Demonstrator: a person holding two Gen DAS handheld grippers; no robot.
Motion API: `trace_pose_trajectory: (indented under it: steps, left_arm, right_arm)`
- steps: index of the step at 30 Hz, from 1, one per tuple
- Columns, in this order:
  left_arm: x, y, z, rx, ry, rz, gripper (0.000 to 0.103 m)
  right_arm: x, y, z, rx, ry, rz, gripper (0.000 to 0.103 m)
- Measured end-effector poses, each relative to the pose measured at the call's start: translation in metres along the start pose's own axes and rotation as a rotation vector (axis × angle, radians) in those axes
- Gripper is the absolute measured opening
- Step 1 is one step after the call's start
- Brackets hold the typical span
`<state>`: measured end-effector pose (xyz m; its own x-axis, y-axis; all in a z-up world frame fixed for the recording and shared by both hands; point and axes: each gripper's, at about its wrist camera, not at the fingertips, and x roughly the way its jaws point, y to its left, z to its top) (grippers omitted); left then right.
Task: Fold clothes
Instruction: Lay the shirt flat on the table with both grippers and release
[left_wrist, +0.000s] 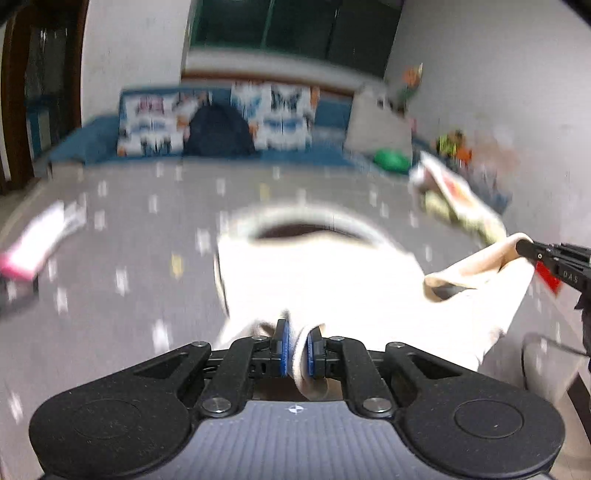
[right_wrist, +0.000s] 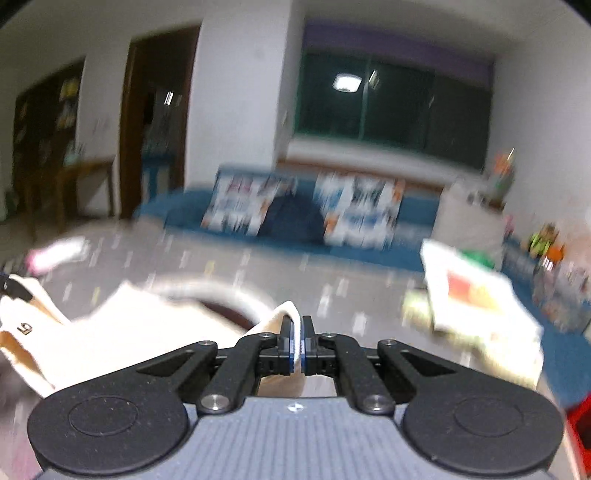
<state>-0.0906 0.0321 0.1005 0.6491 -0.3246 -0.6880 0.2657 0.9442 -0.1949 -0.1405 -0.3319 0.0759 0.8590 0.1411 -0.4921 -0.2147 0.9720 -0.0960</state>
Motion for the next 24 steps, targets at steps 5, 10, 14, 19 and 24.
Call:
trace_pose_trajectory:
  steps: [5,10,14,19,24]
  left_arm:
    - [0.011,0.006,-0.053,-0.03,0.128,-0.004,0.011]
    - [0.001,0.015,-0.06,-0.038,0.121,-0.013,0.015]
    - [-0.008,0.016,-0.053,-0.018,0.086,-0.012,0.024]
    - [-0.016,0.015,-0.05,-0.001,0.053,0.003,0.037]
    - [-0.021,0.025,-0.054,-0.018,0.05,0.035,0.04]
  right_arm:
    - [-0.006,0.013,-0.059,0.01,0.183,0.013,0.004]
    - [-0.033,0.013,-0.086,-0.024,0.258,-0.015,0.019]
    - [-0.044,0.001,-0.07,-0.006,0.213,-0.036,0.03]
    - [-0.023,-0.001,-0.051,0.03,0.161,-0.007,0.031]
    - [0.03,-0.011,-0.038,0.081,0.193,0.008,0.031]
